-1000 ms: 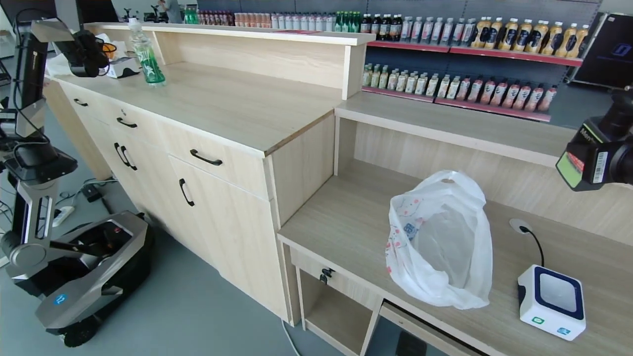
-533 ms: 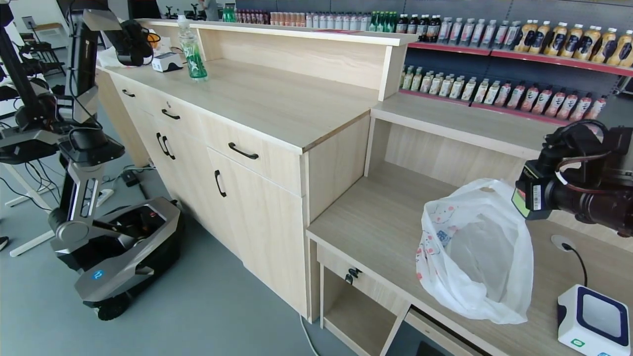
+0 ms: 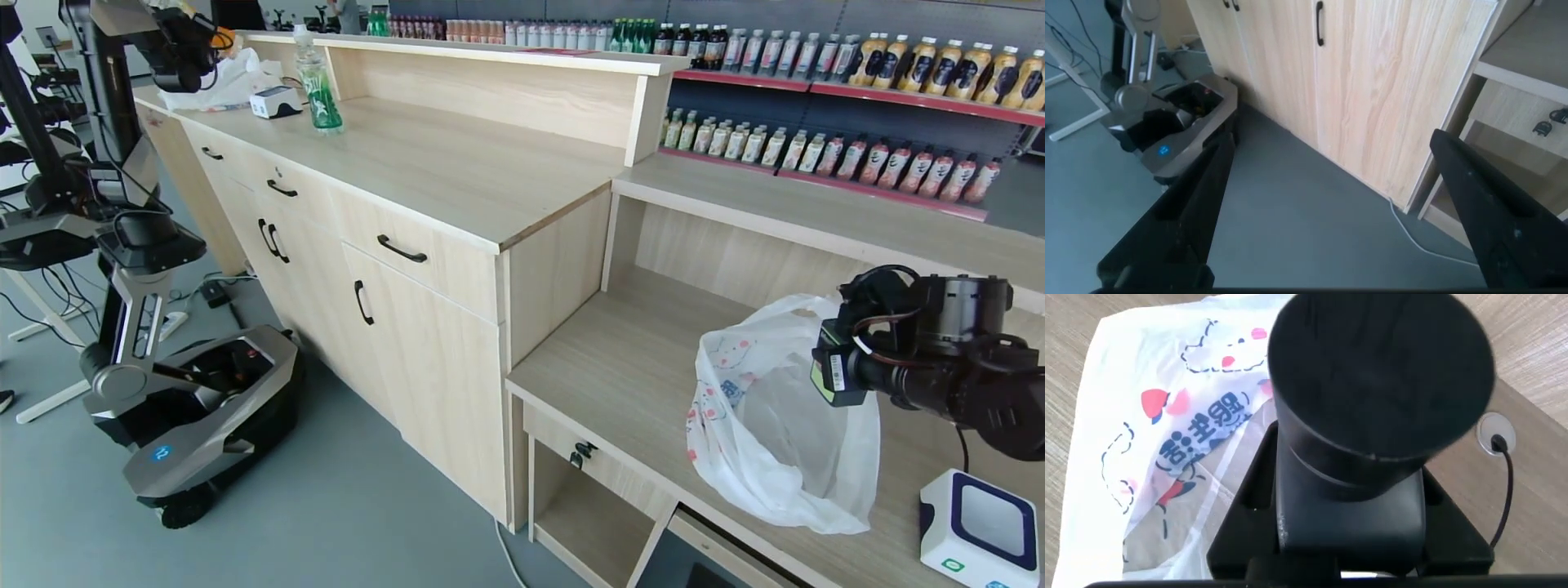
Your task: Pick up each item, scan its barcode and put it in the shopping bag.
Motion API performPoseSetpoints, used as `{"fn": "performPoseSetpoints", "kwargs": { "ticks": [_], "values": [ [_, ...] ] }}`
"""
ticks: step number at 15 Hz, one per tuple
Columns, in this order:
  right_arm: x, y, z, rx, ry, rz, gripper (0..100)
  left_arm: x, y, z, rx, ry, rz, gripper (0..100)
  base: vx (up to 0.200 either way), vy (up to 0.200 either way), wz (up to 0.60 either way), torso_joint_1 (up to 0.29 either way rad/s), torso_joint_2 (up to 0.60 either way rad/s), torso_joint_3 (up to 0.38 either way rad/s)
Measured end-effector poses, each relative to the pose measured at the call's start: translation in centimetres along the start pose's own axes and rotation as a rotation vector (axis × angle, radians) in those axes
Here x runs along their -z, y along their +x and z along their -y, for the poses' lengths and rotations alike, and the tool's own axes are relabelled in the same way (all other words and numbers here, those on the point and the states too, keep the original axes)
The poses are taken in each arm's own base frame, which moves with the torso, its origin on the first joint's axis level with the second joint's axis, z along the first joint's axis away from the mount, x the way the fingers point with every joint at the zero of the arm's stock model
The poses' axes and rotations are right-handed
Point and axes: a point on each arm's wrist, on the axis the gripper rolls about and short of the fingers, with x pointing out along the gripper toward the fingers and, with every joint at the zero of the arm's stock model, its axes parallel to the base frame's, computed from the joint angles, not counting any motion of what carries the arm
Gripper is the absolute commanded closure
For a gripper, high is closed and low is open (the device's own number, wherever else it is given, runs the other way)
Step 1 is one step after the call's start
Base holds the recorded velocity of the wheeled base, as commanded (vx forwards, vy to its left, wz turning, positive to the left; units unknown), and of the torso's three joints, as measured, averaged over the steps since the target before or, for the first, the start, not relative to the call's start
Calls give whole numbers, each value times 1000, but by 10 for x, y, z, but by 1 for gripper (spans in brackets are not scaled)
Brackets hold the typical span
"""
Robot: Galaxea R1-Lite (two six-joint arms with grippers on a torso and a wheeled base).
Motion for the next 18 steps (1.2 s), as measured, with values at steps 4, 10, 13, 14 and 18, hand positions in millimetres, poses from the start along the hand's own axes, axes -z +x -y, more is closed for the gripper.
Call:
{"fn": "performPoseSetpoints", "kwargs": {
  "ticks": [4, 10, 13, 14, 18],
  "values": [
    [5, 20, -6, -5, 18, 6, 100, 0, 0, 0, 0, 0, 0, 0, 0, 0, 0, 0, 0, 0],
    [13, 50, -7, 15, 53, 48, 100, 0, 0, 0, 0, 0, 0, 0, 0, 0, 0, 0, 0, 0],
    [15, 65, -7, 19, 68, 55, 100, 0, 0, 0, 0, 0, 0, 0, 0, 0, 0, 0, 0, 0],
    [16, 70, -8, 22, 72, 64, 100, 0, 0, 0, 0, 0, 0, 0, 0, 0, 0, 0, 0, 0],
    [18, 89, -13, 7, 75, 78, 100, 0, 0, 0, 0, 0, 0, 0, 0, 0, 0, 0, 0, 0]
  ]
}}
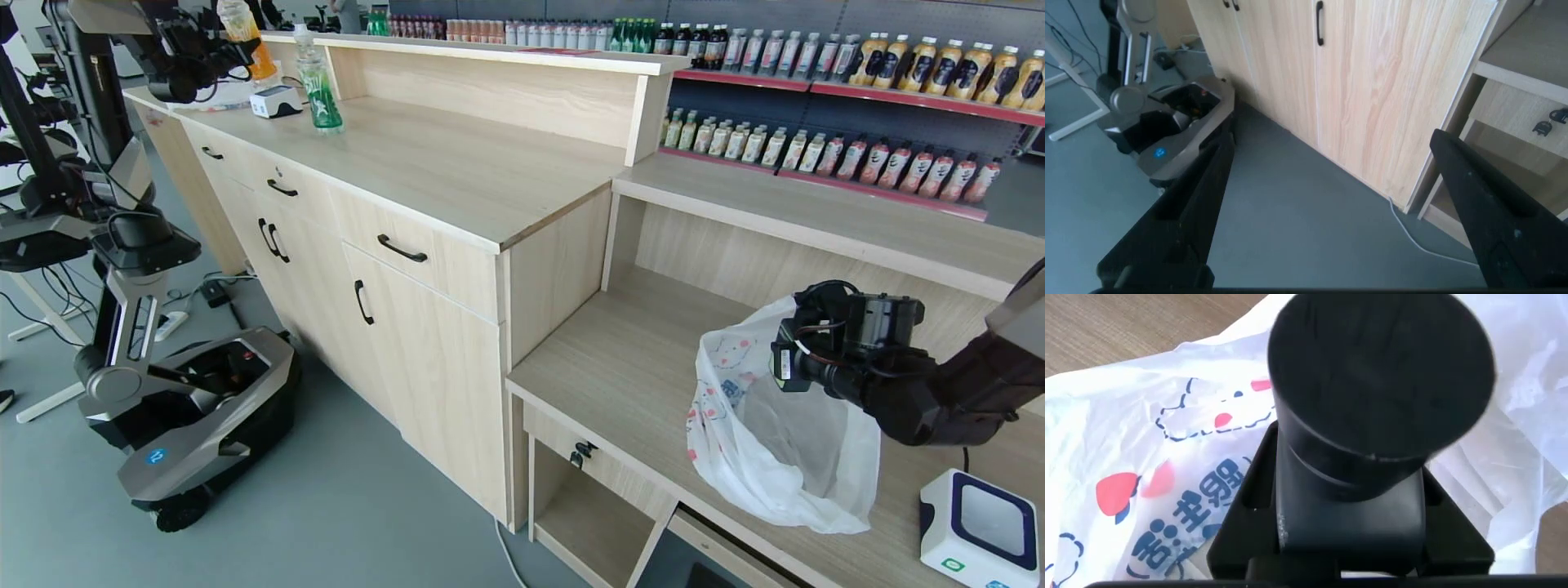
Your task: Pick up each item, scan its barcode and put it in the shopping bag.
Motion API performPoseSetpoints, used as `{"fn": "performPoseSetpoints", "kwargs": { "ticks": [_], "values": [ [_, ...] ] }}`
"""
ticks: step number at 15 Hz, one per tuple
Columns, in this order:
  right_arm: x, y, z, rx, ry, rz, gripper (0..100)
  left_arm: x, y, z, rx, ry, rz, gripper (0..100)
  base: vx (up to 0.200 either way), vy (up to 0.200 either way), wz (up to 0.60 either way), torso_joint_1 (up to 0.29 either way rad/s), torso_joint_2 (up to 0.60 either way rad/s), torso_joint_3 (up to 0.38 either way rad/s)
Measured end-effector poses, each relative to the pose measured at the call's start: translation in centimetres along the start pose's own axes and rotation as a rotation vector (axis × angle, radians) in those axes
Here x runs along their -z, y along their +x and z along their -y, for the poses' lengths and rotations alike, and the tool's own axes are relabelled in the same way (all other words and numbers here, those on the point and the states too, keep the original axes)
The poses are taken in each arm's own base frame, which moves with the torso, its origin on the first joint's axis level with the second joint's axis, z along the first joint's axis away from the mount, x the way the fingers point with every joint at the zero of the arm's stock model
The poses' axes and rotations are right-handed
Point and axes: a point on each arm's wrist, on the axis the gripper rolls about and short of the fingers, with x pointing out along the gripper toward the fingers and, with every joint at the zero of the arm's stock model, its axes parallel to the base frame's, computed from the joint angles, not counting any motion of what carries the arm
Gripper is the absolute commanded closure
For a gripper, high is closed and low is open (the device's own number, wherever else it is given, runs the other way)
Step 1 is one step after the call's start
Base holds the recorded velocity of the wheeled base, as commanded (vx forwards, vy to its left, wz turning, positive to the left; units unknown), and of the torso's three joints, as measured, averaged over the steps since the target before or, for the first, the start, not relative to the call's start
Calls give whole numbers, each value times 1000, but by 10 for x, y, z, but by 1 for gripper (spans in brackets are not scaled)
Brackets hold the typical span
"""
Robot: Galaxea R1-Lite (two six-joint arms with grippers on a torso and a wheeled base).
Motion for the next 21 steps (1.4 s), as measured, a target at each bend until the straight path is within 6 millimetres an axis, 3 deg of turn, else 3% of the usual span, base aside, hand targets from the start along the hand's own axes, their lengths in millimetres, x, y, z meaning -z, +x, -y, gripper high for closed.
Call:
{"fn": "performPoseSetpoints", "kwargs": {
  "ticks": [8, 15, 21],
  "values": [
    [17, 19, -3, -2, 0, -16, 100, 0, 0, 0, 0, 0, 0, 0, 0, 0, 0, 0, 0, 0],
    [17, 35, -3, 8, 5, 16, 100, 0, 0, 0, 0, 0, 0, 0, 0, 0, 0, 0, 0, 0],
    [28, 41, 1, 17, 5, -10, 100, 0, 0, 0, 0, 0, 0, 0, 0, 0, 0, 0, 0, 0]
  ]
}}
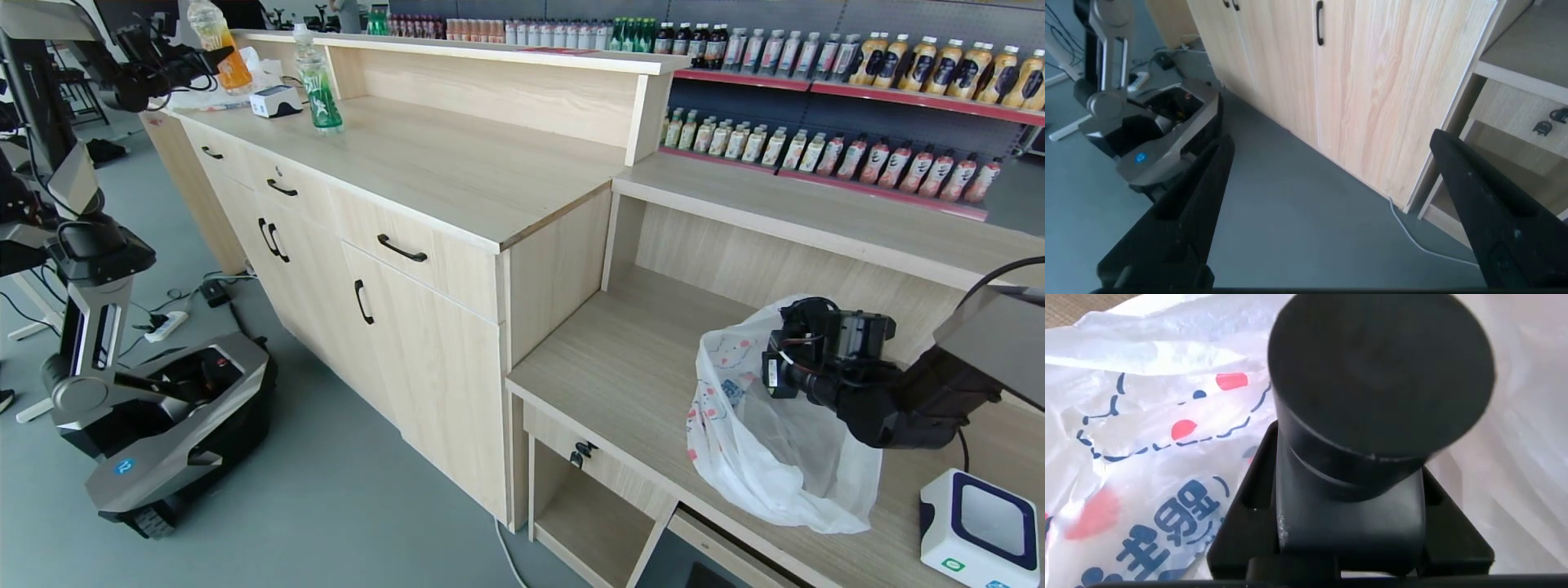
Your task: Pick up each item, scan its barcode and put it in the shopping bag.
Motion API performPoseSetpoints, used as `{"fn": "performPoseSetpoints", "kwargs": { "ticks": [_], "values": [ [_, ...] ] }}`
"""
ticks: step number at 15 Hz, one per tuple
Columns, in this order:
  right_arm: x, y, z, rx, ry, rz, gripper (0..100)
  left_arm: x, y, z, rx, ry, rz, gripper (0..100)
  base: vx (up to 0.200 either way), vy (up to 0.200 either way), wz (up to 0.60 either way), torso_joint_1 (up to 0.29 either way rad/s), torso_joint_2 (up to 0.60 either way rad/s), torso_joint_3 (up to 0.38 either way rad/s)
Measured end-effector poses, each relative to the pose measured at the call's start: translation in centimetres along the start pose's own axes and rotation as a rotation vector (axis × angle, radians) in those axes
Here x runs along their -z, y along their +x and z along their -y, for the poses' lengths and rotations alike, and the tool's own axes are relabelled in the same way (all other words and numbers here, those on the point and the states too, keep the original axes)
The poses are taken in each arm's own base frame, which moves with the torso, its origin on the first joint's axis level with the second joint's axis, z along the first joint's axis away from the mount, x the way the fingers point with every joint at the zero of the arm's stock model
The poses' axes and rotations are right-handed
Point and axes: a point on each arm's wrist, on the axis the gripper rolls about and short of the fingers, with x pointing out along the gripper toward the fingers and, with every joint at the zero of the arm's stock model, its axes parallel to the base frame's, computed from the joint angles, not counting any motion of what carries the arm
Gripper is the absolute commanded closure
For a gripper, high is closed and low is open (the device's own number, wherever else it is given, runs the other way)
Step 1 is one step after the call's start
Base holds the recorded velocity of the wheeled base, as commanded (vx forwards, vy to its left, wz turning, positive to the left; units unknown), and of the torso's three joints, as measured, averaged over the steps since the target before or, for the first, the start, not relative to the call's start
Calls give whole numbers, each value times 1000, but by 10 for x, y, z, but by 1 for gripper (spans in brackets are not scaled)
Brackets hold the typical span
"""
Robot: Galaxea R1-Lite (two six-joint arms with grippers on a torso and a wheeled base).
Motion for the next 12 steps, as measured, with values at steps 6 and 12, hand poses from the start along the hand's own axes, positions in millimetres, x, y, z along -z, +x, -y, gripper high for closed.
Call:
{"fn": "performPoseSetpoints", "kwargs": {
  "ticks": [6, 12],
  "values": [
    [7, 3, 5, -6, 2, -15, 100, 0, 0, 0, 0, 0, 0, 0, 0, 0, 0, 0, 0, 0],
    [6, 2, 11, -41, 4, -9, 0, 0, 0, 0, 1, 0, 0, 0, 0, 0, 0, 0, 0, 0]
  ]
}}
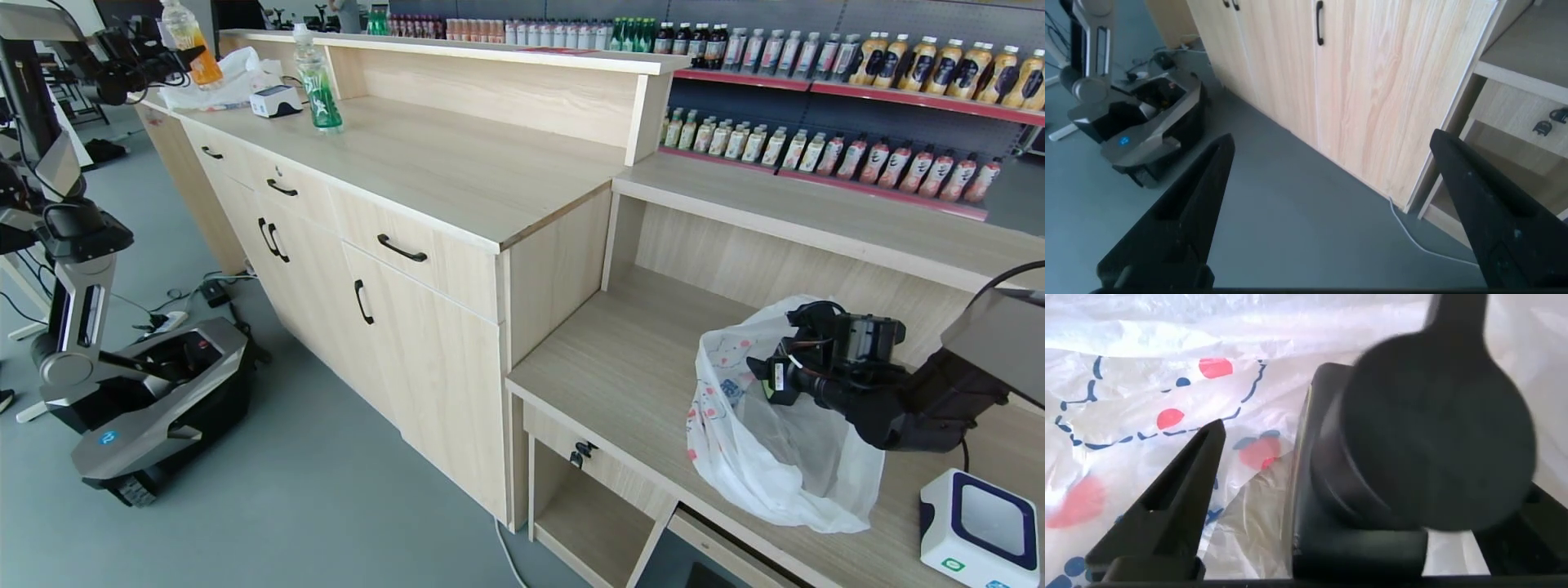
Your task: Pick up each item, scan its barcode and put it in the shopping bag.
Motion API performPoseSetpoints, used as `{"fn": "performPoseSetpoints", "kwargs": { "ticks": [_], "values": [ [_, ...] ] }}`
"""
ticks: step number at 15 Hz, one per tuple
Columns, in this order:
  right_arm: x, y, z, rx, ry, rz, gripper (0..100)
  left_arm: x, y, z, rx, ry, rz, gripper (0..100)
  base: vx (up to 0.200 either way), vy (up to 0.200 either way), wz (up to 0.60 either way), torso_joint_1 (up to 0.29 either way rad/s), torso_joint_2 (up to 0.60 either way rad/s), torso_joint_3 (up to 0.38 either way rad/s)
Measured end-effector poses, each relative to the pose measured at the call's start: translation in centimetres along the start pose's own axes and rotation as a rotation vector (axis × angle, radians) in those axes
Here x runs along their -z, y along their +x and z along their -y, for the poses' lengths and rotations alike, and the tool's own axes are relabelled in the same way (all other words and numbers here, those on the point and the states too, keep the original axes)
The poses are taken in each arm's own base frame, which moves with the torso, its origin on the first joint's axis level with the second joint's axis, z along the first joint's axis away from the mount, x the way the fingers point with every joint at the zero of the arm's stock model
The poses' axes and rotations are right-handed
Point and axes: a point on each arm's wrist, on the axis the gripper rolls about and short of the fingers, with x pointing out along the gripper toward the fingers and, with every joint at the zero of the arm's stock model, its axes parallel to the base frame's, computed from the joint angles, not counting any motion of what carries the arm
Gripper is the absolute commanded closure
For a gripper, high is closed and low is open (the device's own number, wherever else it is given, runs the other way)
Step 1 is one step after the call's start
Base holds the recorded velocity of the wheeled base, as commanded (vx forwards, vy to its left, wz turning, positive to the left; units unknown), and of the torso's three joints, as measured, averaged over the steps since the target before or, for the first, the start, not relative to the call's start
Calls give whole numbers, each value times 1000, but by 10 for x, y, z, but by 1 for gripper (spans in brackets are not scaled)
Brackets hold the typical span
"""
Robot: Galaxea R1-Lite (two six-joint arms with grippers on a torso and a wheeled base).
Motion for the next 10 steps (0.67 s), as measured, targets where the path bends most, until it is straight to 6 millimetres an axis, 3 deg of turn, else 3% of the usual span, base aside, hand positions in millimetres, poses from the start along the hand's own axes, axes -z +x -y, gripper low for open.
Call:
{"fn": "performPoseSetpoints", "kwargs": {
  "ticks": [5, 7, 10],
  "values": [
    [-28, -28, 1, -54, -5, 39, 0, 0, 0, 0, 0, 0, 0, 0, 0, 0, 0, 0, 0, 0],
    [-50, -56, 1, -70, -9, 50, 0, 0, 0, 0, 0, 0, 0, 0, 0, 0, 0, 0, 0, 0],
    [-85, -117, 6, -83, -37, 85, 0, 0, 0, 0, 0, 0, 0, 0, 0, 0, 0, 0, 0, 0]
  ]
}}
